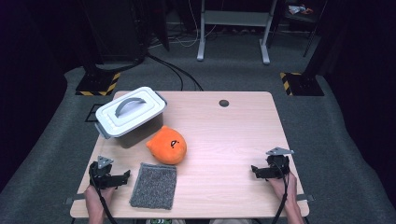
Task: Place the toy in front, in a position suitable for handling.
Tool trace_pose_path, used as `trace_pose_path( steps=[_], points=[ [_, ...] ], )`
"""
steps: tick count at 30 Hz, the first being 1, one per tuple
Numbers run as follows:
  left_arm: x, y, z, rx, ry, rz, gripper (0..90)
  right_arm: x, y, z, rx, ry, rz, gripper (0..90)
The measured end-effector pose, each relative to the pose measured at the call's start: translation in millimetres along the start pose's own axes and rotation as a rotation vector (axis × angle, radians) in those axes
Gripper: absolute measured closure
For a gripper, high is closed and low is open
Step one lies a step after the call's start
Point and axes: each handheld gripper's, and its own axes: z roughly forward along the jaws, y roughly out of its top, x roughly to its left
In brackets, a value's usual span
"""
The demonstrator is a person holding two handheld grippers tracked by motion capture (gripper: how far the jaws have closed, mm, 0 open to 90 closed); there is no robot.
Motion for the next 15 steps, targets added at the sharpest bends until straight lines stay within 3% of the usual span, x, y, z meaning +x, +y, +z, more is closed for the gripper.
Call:
trace_pose_path(
  steps=[6,15],
  points=[
    [0.1,0.3,-0.6,0.008,-0.004,0.001,1.6,11.1,11.1,-3.4,-0.026,0.032,-0.004,0.0],
    [-0.2,-0.1,0.0,-0.001,0.001,-0.001,1.6,44.1,45.6,-9.8,-0.092,0.096,-0.053,1.1]
  ],
)
